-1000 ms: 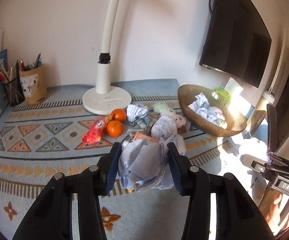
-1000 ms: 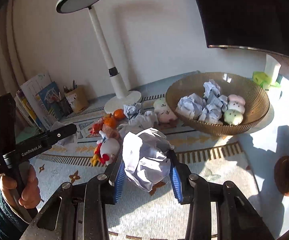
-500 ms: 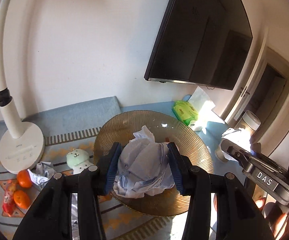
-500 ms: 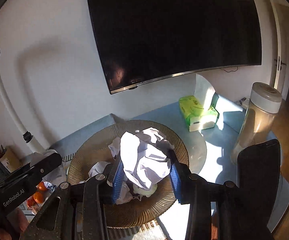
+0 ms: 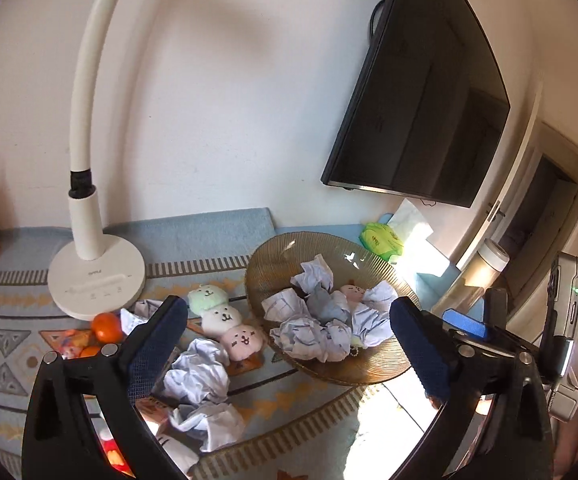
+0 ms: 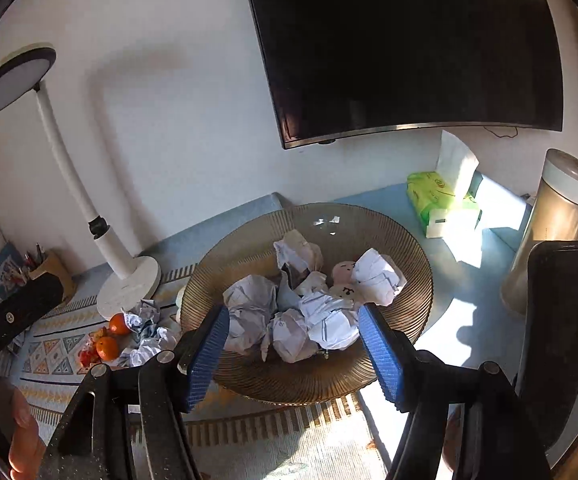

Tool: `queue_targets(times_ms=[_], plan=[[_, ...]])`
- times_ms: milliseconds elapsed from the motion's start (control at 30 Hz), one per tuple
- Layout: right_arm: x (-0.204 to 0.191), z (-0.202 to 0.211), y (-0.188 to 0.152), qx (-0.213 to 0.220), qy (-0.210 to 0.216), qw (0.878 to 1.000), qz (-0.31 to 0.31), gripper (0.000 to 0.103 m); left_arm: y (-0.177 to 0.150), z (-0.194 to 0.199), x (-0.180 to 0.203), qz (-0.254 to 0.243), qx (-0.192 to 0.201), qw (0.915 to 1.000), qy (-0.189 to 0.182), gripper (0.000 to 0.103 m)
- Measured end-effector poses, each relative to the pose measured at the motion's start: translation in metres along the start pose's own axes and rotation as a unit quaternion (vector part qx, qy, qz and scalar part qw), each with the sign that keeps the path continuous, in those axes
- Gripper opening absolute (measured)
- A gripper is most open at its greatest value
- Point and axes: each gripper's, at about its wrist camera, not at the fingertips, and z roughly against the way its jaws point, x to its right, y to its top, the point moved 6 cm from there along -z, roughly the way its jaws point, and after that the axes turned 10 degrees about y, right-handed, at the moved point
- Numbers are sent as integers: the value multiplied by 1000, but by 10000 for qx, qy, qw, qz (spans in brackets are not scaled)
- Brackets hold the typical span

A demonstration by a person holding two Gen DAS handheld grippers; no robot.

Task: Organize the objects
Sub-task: 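Move both open grippers back to the pile of toys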

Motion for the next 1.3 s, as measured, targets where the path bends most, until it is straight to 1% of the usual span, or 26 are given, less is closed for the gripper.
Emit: queue_targets(times_ms=[67,133,167,233,267,300,367,433,500,533,567,633,667,700,733,767,800,867,1000,1100,1167,1300], plan=[[-23,6,-6,30,183,9997,132,66,3,32,-20,38,186,9997,137,102],[-47,8,-13,24,407,9988,279,66,4,62,-42,113,417,9983,382,102],[-57,7,-18,2,547,9980,322,67,4,76,-55,161,517,9966,622,102],[-75,1,-32,-70,805,9961,347,69,1,96,-85,286,623,9896,1263,102],[-83,-4,-40,-103,928,9950,365,72,-5,104,-100,382,664,9863,1462,102],[-90,-10,-50,-126,995,9941,405,74,-13,109,-116,495,692,9843,1548,102],[-99,-26,-71,-199,951,9937,557,75,-39,107,-147,725,586,9812,1691,102],[-104,-44,-91,-356,922,9926,701,75,-73,93,-178,925,305,9754,1978,102],[-105,-59,-106,-469,914,9918,764,75,-105,77,-203,1053,35,9710,2145,102],[-104,-65,-112,-519,900,9917,763,75,-118,68,-213,1144,-85,9702,2135,102],[-103,-70,-116,-570,874,9918,740,75,-130,59,-221,1283,-174,9702,2047,102],[-97,-80,-124,-659,825,9922,660,78,-145,45,-231,1434,-355,9696,1951,102],[-93,-85,-127,-729,733,9926,637,80,-150,39,-234,1459,-427,9689,1953,102],[-92,-88,-127,-804,658,9927,617,80,-152,36,-236,1530,-542,9675,1939,102],[-91,-88,-125,-770,682,9928,611,80,-153,38,-233,1550,-519,9688,1861,102],[-91,-88,-125,-743,662,9932,606,83,-152,40,-231,1498,-440,9703,1847,102],[-90,-89,-126,-747,569,9937,610,92,-153,41,-228,1409,-437,9710,1880,102],[-90,-89,-127,-760,392,9940,679,99,-154,40,-220,1240,-489,9729,1891,102],[-105,-89,-131,-734,181,9905,1147,99,-154,42,-213,1005,-371,9732,2036,102],[-114,-91,-136,-780,75,9863,1452,99,-155,40,-213,981,-444,9735,2018,102],[-116,-91,-137,-788,72,9857,1489,99,-155,40,-215,1012,-473,9738,1981,102],[-110,-92,-136,-799,123,9880,1318,99,-156,38,-219,1091,-547,9726,1980,102]])
